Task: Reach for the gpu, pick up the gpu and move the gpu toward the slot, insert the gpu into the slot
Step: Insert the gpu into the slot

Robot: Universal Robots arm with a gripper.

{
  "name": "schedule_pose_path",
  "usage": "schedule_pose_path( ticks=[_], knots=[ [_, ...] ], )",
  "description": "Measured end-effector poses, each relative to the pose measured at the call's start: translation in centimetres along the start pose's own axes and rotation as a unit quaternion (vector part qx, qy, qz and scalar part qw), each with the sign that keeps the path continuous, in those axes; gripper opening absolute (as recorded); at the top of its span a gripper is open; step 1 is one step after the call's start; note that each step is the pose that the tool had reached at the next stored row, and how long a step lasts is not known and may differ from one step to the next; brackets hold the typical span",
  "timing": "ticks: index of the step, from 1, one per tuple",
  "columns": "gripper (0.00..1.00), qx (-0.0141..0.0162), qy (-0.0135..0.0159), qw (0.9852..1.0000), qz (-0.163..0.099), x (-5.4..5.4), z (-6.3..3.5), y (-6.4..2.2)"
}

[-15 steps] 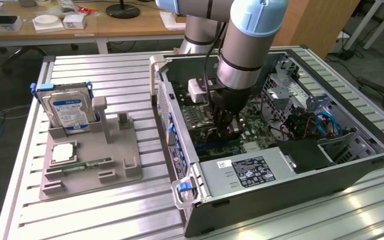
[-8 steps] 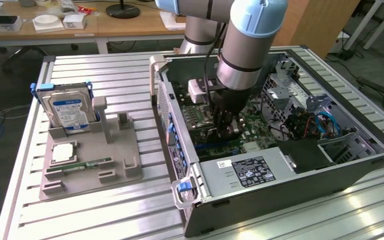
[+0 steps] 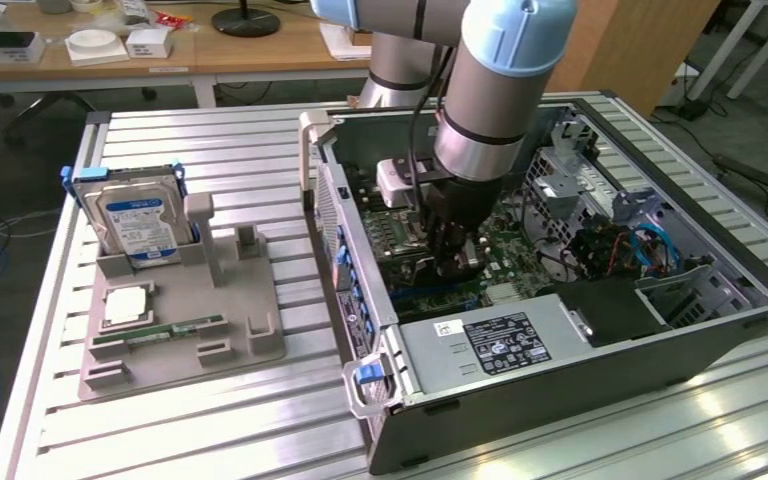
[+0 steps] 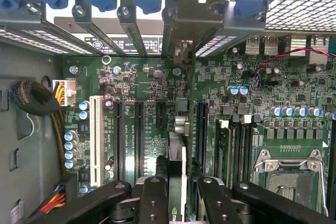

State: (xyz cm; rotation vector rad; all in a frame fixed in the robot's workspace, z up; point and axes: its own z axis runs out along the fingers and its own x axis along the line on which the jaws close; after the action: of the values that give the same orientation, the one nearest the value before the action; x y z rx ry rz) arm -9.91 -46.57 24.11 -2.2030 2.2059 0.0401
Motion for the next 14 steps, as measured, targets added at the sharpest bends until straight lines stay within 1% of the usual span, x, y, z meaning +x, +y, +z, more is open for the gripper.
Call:
schedule_pose_path(
  ticks=[4,14],
  knots=[
    [0.26,0.0,0.0001,1.0,0.0,-0.06,0.02,-0.19],
    [0.26,0.0001,0.0001,1.0,0.0,-0.09,0.17,-0.22]
  ],
)
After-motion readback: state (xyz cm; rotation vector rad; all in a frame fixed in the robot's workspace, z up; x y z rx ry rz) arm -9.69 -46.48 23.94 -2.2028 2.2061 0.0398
